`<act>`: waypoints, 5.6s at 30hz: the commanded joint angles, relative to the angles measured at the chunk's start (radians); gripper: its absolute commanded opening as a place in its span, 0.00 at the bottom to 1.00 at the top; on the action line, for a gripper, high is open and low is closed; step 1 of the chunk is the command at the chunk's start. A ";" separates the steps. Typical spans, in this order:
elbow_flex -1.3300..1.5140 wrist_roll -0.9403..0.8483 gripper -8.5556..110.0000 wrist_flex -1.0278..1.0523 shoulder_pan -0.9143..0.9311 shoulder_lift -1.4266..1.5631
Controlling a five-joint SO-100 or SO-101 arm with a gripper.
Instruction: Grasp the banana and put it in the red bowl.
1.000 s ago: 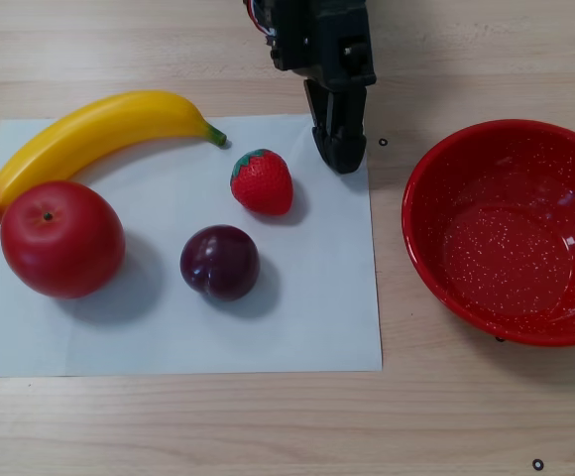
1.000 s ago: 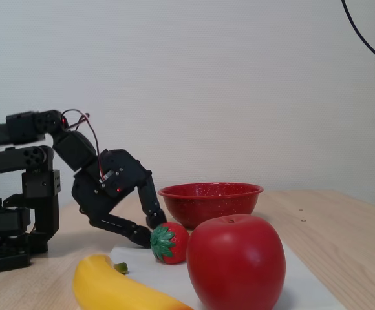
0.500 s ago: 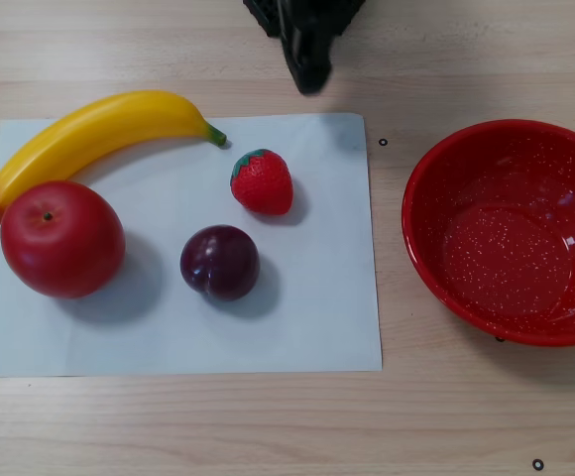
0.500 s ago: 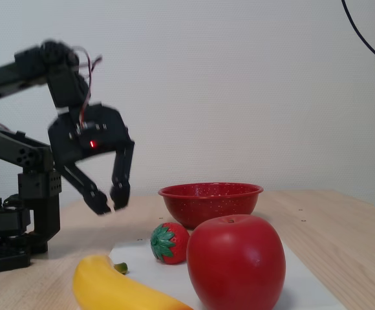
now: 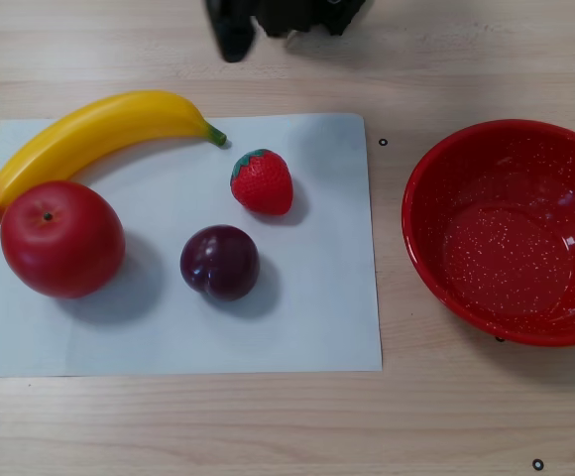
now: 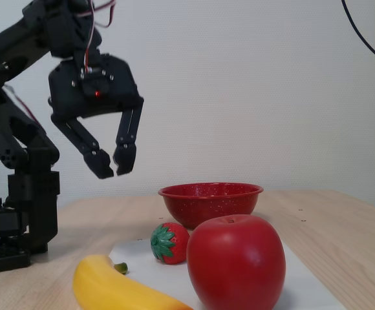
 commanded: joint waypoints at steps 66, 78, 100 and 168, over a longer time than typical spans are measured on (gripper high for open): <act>-0.629 0.515 0.39 -0.126 -0.456 -1.008; -0.723 0.549 0.07 0.017 -0.466 -0.983; -0.793 0.669 0.07 0.129 -0.529 -0.664; -0.640 -0.535 0.07 -0.304 0.988 -0.480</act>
